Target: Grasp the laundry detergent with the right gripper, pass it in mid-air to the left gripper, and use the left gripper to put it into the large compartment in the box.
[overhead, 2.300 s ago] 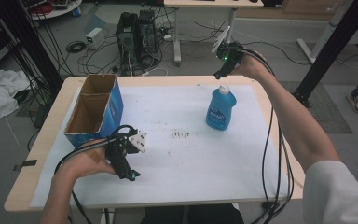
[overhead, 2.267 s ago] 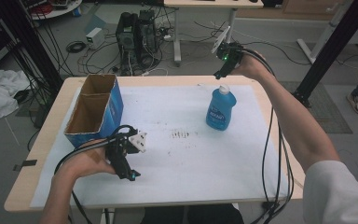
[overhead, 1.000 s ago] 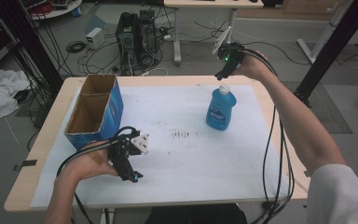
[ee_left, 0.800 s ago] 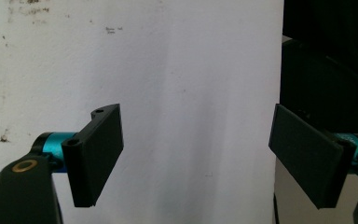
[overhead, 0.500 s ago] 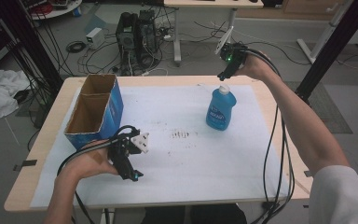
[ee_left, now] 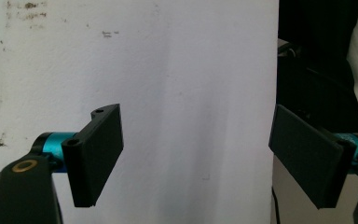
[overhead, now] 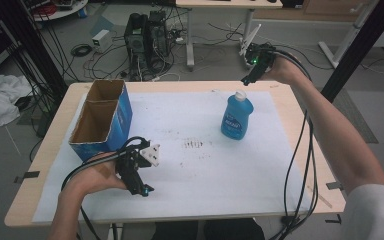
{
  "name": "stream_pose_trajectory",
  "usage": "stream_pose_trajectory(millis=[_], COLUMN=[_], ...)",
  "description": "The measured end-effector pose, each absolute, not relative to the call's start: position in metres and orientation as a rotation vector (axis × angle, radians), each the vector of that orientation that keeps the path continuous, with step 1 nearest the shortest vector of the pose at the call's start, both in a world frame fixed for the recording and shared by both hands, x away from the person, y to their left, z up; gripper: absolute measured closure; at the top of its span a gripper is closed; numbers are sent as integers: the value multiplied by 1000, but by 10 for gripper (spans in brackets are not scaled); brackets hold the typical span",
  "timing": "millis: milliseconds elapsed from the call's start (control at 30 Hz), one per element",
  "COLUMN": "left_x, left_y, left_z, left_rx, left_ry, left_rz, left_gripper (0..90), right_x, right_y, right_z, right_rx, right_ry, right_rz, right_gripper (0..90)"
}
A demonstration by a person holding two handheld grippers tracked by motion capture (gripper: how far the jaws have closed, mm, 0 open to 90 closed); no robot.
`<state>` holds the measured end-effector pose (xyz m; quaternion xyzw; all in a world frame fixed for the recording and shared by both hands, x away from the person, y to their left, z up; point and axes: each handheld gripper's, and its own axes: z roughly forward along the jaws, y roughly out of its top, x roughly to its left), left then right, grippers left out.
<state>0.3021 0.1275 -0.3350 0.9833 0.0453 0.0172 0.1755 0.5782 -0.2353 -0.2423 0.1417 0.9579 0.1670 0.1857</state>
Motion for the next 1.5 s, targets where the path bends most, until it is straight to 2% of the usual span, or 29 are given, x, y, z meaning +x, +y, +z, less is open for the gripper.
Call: stream_pose_trajectory(millis=[1100,1500], left_x=[298,298], left_y=[124,122], left_z=[-337,-339], left_rx=[2783,2777], left_ry=[107,96], left_rz=[40,33], left_gripper=[178,178], right_x=[537,514], right_y=[-279,-283], right_z=[-250,-272], right_rx=[468,486], right_ry=[2775,2832], right_rz=[328,356], right_gripper=[162,162])
